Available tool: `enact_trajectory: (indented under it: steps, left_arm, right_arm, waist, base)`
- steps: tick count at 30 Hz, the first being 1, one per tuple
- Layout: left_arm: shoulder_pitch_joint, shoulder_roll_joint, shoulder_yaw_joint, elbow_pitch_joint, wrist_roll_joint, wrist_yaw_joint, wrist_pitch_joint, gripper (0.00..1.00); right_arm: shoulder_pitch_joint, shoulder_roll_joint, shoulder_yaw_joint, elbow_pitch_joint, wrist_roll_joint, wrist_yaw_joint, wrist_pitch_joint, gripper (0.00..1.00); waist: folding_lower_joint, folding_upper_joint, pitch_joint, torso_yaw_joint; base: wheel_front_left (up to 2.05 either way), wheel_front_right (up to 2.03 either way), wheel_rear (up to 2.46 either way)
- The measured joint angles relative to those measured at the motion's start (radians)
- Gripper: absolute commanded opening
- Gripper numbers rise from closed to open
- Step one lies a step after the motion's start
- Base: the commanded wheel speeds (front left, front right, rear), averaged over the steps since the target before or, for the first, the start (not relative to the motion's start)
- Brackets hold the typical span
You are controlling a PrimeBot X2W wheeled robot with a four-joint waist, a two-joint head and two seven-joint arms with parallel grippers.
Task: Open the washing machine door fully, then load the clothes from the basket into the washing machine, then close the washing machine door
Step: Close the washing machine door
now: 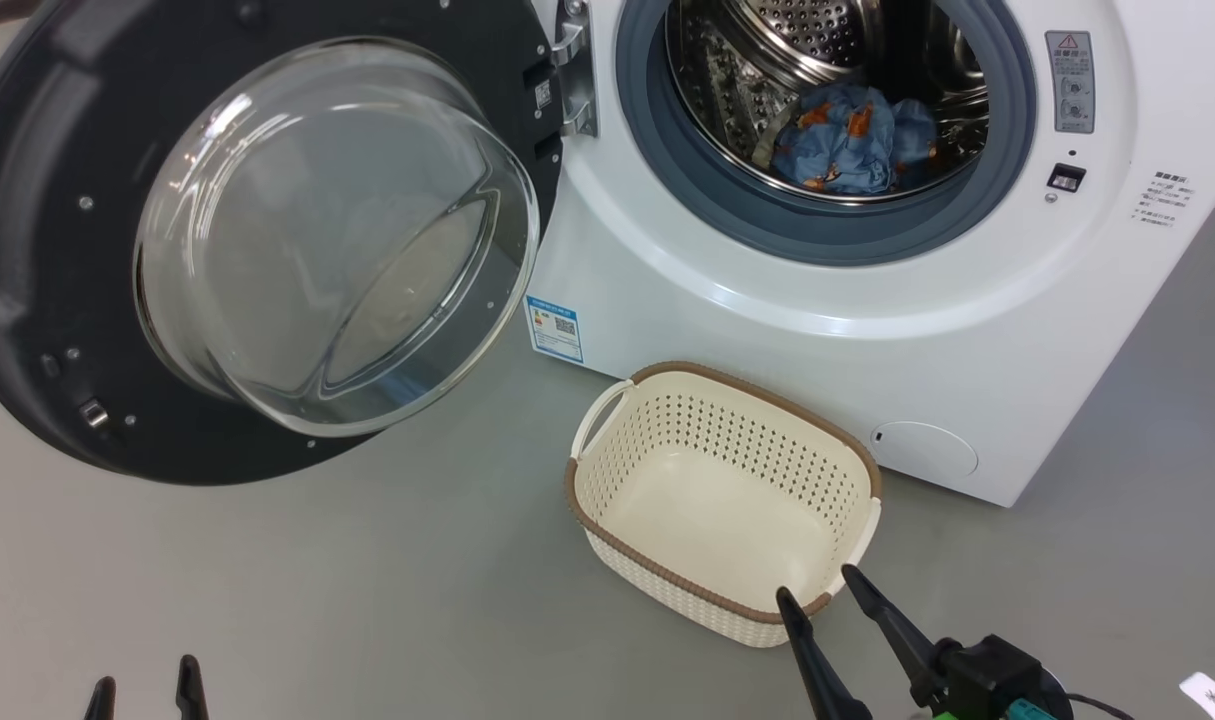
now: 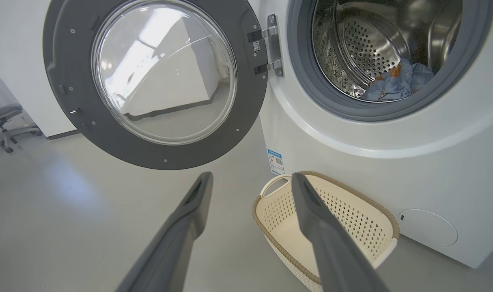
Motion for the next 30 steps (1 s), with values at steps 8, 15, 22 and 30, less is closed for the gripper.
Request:
enact_trajectory:
  steps: [8,15,22,30]
  left_arm:
    - [0.000,-0.006,0.011,0.004,-0.002,0.004,-0.005,1.00]
    - [0.000,-0.010,0.016,0.010,-0.002,0.003,-0.009,0.87]
    - [-0.020,-0.040,0.139,0.021,-0.143,-0.059,-0.010,0.00]
    - [-0.214,0.046,0.371,0.099,-0.397,-0.156,-0.002,0.00]
  right_arm:
    - [-0.037,-0.001,0.018,0.018,-0.007,0.000,0.000,1.00]
    - [-0.037,-0.001,0.015,0.022,-0.007,0.000,0.000,1.00]
    - [-0.036,-0.001,-0.010,0.014,-0.010,0.000,0.000,1.00]
    - [-0.033,-0.001,-0.040,-0.011,-0.041,0.000,0.003,1.00]
  waist:
    - [0.0000,0.0000,0.017,0.008]
    - [-0.0001,0.0000,0.024,0.007]
    - [0.0000,0.0000,0.037,0.007]
    - [0.0000,0.0000,0.059,0.003]
  base:
    - [0.00,0.00,0.00]
    - [0.00,0.00,0.00]
    - [0.00,0.00,0.00]
    - [0.00,0.00,0.00]
